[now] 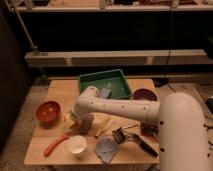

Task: Place apple in purple bowl

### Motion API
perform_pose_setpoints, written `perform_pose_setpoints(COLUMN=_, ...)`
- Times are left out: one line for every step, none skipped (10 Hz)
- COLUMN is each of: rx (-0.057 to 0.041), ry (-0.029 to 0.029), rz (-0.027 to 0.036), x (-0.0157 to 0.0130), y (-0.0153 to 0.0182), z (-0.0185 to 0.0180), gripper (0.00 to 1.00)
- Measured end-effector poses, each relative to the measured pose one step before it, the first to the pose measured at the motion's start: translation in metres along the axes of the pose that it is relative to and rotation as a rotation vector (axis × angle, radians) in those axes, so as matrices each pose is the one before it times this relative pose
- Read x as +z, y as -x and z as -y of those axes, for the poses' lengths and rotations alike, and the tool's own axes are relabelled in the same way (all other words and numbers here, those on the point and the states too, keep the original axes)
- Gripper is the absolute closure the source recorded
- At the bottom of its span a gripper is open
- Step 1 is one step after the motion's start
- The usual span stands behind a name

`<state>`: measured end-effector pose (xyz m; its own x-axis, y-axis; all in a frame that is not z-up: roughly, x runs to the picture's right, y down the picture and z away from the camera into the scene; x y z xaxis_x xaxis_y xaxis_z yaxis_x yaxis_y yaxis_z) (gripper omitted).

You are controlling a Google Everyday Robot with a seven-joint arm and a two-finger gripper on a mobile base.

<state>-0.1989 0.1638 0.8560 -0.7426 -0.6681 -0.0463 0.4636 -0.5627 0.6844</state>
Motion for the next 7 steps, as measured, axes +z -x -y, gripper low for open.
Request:
perform_pose_setpoints(rx=0.00605, ry=-0.00537, rz=0.00293, x=0.00153, y=0.00173, z=0.00040, gripper=0.27)
perform_pose_setpoints(rx=0.00489, ry=-0.01222, rz=-0.00066, x=0.00200, y=0.00040, z=0.00182, gripper=0.39)
perform_pose_setpoints(rx=0.00611, ry=-0.01225, rz=-0.00120, x=0.00178, y=0.00080, z=0.00113, gripper=0.49)
perform_pose_setpoints(rx=0.01048, ry=-0.01409, rz=-0.00359, x=0.00098, y=-0.00001, z=0.00039, gripper=0.57)
perform_pose_setpoints(rx=0.01503, ry=-0.01650, rz=-0.00685, x=0.00117, y=-0.00013, z=-0.00011, gripper=0.70)
perform_pose_setpoints(rx=0.00835, ry=-0.00749, rz=-0.00767, x=0.00033, y=-0.00075, z=-0.00042, gripper=0.80)
perform_pose_setpoints(rx=0.00633, ry=-0.00324, rz=-0.01011, x=-0.00099, y=-0.00114, z=-0.00068, gripper=0.90)
